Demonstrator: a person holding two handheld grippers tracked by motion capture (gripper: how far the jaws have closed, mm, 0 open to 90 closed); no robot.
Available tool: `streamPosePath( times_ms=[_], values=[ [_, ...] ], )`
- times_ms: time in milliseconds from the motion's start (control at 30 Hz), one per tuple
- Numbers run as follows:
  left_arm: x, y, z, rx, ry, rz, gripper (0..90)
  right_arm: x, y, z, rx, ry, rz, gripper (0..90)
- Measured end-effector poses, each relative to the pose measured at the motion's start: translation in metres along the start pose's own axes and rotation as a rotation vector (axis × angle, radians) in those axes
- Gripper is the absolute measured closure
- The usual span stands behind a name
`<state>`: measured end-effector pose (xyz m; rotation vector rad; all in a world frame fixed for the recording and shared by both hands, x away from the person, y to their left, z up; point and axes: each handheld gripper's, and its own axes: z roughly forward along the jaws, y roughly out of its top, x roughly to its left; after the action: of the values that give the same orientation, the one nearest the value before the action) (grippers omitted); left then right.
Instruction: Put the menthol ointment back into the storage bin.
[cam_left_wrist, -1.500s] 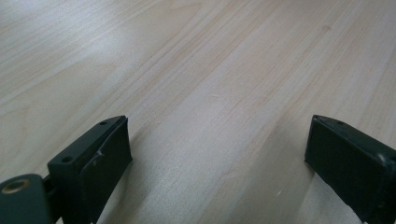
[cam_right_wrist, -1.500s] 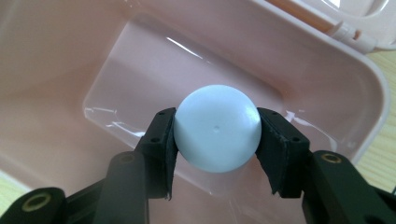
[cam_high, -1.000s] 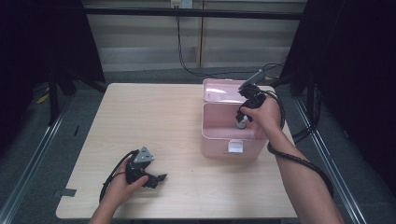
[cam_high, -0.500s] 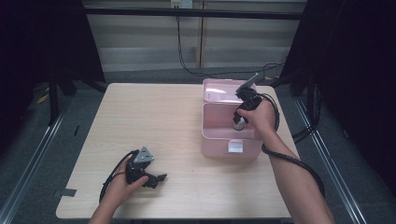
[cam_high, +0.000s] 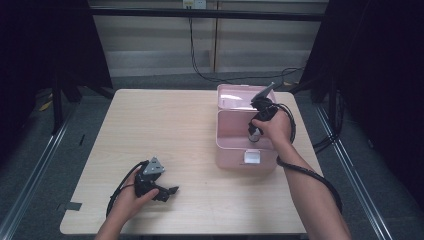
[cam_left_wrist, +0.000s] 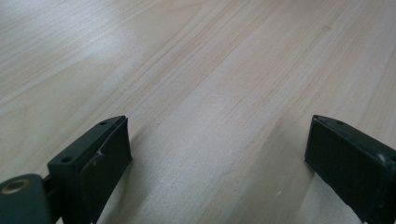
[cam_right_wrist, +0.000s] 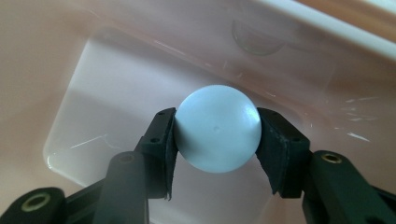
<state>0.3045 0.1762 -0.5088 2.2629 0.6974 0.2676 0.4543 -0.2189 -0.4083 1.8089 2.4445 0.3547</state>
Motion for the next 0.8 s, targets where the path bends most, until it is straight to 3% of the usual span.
streamPosePath(
  times_ms=[800],
  values=[
    [0.0,0.0,0.0,-0.003,0.001,0.0,6.3,-0.006,-0.005,0.019,0.001,-0.016,0.018,50.2]
  ],
)
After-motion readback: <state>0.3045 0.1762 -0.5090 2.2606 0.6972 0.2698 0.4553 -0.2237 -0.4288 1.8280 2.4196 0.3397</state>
